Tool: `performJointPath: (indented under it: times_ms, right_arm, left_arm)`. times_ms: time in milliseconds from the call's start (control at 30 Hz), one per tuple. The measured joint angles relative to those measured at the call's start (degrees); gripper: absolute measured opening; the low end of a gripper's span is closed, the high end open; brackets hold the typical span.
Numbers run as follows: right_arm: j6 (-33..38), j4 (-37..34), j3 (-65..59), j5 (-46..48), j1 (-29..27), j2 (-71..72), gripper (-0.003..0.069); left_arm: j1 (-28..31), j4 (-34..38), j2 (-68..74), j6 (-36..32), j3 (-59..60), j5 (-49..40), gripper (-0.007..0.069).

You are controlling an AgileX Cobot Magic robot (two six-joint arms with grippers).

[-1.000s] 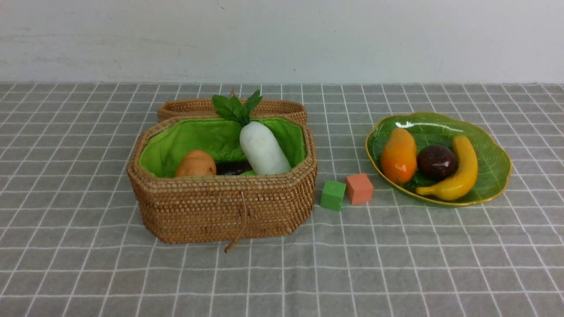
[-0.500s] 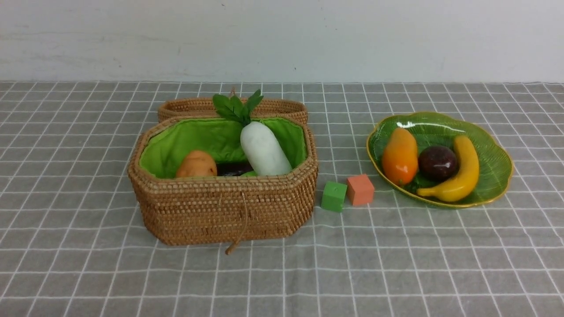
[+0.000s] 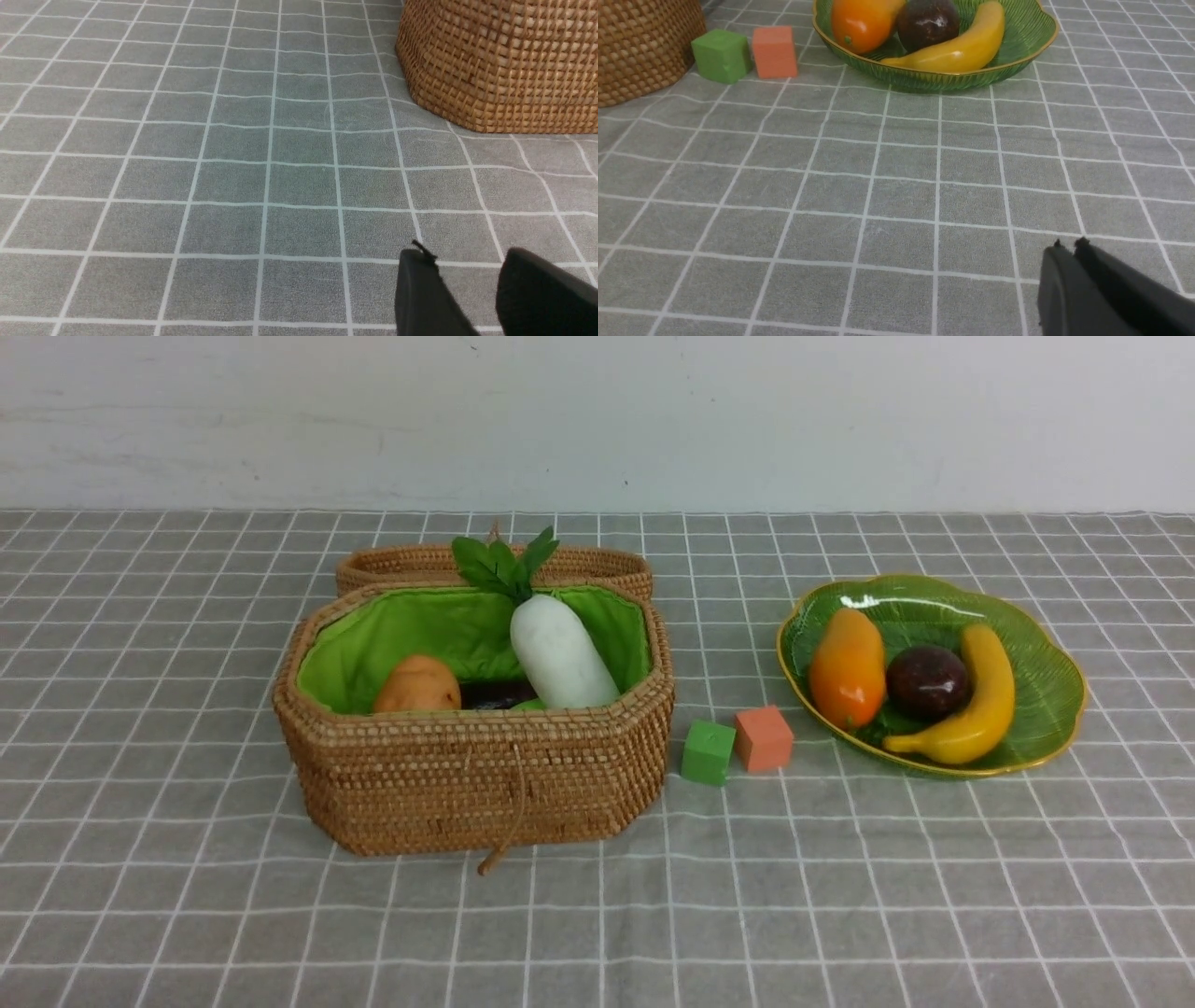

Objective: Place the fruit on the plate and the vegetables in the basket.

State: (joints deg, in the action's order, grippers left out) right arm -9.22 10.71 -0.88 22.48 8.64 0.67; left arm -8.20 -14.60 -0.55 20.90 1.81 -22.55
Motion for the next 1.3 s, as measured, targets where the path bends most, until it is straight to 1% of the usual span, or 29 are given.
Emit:
performJointPath:
  times_ms: [1300]
  right_arm:
    - [0.0, 0.0, 0.0, 0.0, 0.0, 0.0, 0.0085]
  left_arm:
    - [0.0, 0.0, 0.0, 0.1, 0.0, 0.0, 0.0239]
